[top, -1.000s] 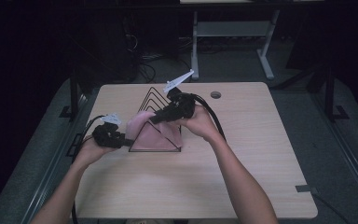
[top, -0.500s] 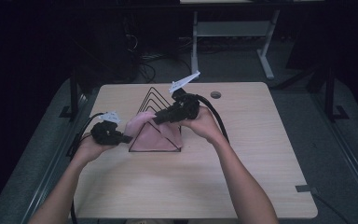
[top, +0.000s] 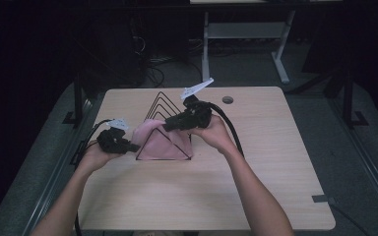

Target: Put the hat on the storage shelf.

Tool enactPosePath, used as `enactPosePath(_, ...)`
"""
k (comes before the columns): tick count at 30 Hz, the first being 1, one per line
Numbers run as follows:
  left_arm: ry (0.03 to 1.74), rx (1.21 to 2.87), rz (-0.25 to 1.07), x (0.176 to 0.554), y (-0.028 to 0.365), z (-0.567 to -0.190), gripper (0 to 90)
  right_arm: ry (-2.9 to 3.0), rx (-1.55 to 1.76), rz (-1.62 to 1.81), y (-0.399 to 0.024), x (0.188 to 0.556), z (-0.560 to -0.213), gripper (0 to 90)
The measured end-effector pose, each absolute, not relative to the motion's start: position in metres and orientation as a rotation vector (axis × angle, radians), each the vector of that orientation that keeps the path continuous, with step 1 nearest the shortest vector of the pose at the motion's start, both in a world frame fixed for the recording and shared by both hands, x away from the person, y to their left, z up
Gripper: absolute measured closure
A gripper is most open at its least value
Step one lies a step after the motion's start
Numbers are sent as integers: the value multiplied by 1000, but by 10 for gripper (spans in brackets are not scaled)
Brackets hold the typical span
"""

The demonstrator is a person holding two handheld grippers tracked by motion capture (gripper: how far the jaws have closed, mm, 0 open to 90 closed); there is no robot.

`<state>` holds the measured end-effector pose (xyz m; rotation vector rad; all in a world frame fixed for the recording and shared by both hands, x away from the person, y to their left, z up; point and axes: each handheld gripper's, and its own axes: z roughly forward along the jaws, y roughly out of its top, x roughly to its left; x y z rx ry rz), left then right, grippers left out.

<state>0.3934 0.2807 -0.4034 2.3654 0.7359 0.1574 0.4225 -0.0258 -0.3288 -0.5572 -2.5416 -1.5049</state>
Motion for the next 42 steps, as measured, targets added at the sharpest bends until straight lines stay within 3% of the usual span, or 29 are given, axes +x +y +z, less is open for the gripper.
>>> enactPosePath(5,743,2324,155,388,281,-398,645,-2554,-614,-1551,-46,421,-328,463)
enactPosePath(12,765,2332,165,386,284,-391,521,-2552,-745,-1597,-82,415,-331,392)
enactPosePath(26,794,2315,176,377,284,-388,382,-2617,-920,-1543,-131,404,-339,307)
enactPosePath(42,835,2269,194,357,297,-391,343,-2650,-1095,-1519,-203,365,-366,264)
